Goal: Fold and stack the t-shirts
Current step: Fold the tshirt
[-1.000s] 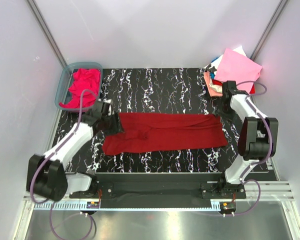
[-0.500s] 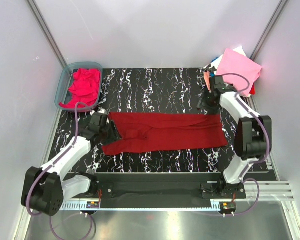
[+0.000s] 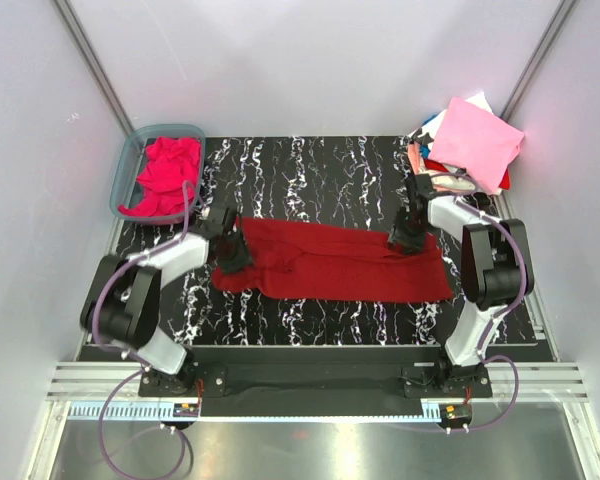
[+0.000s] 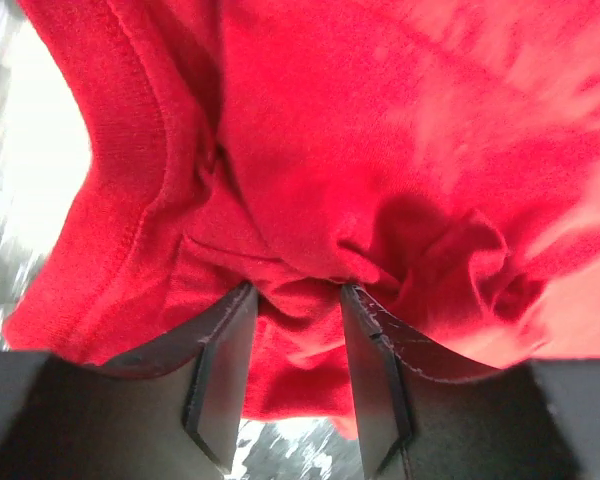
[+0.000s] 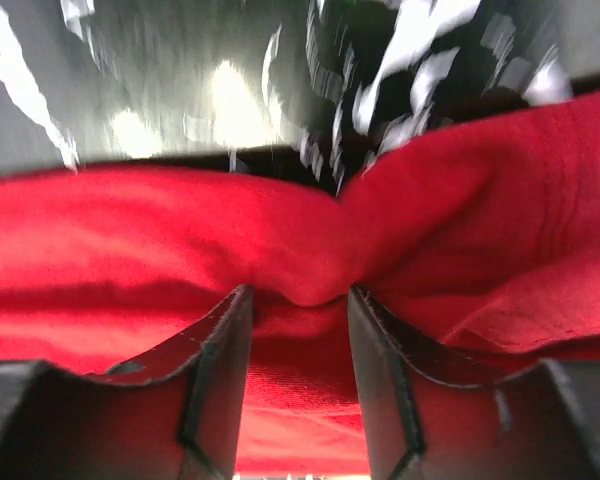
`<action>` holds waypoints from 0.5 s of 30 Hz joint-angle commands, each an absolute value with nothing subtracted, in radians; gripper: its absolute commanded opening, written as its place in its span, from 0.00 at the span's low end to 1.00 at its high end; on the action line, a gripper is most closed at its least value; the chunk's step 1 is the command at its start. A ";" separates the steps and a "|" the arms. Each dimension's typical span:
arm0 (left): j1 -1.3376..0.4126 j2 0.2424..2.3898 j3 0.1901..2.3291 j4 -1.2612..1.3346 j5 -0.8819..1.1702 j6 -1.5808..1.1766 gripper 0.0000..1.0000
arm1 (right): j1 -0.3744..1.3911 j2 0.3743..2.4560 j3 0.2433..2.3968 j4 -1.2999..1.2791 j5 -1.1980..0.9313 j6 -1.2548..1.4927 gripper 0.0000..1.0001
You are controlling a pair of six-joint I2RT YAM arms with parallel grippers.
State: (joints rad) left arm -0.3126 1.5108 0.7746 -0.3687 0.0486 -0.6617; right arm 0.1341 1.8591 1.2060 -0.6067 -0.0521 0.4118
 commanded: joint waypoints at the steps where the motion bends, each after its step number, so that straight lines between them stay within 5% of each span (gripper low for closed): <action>1: -0.313 1.707 0.946 -0.333 0.003 -0.615 0.45 | 0.210 1.787 1.090 -0.641 -0.167 0.440 0.48; 8: -0.316 2.164 1.578 -0.526 0.092 -0.577 0.41 | 0.407 1.514 0.821 -0.584 -0.308 0.607 0.51; 15: -0.425 2.514 2.479 -0.698 0.302 -0.382 0.47 | 0.607 1.254 0.755 -0.575 -0.464 0.750 0.60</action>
